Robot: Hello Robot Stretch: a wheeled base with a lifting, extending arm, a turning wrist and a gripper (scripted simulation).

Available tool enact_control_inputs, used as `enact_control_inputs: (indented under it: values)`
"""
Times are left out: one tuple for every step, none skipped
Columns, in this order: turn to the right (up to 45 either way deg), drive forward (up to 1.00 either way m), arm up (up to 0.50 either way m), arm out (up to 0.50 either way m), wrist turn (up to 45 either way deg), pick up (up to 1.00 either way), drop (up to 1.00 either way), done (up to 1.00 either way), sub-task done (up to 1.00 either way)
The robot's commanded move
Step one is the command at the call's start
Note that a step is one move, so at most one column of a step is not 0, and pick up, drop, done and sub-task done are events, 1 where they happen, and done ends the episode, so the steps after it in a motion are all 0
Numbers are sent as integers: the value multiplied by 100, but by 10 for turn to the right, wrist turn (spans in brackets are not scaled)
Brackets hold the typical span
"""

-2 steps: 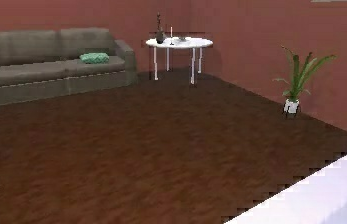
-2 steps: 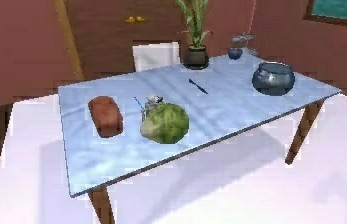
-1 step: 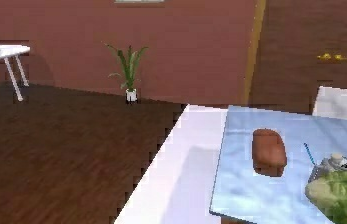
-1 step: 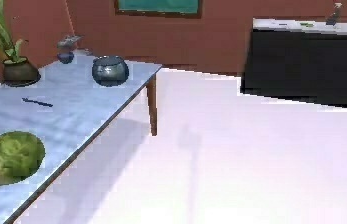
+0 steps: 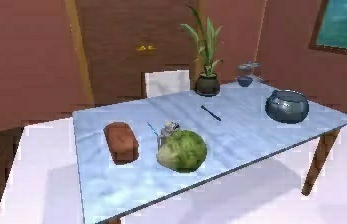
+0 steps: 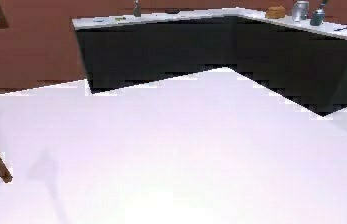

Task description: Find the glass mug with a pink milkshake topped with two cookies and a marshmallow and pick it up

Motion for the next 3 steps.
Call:
enact_control_inputs:
  values:
    - [360, 0, 0, 0, 0, 0, 0, 0, 0]
    - [0, 75, 0, 0, 0, 0, 0, 0, 0]
    - [-450, 0, 0, 0, 0, 0, 0, 0, 0]
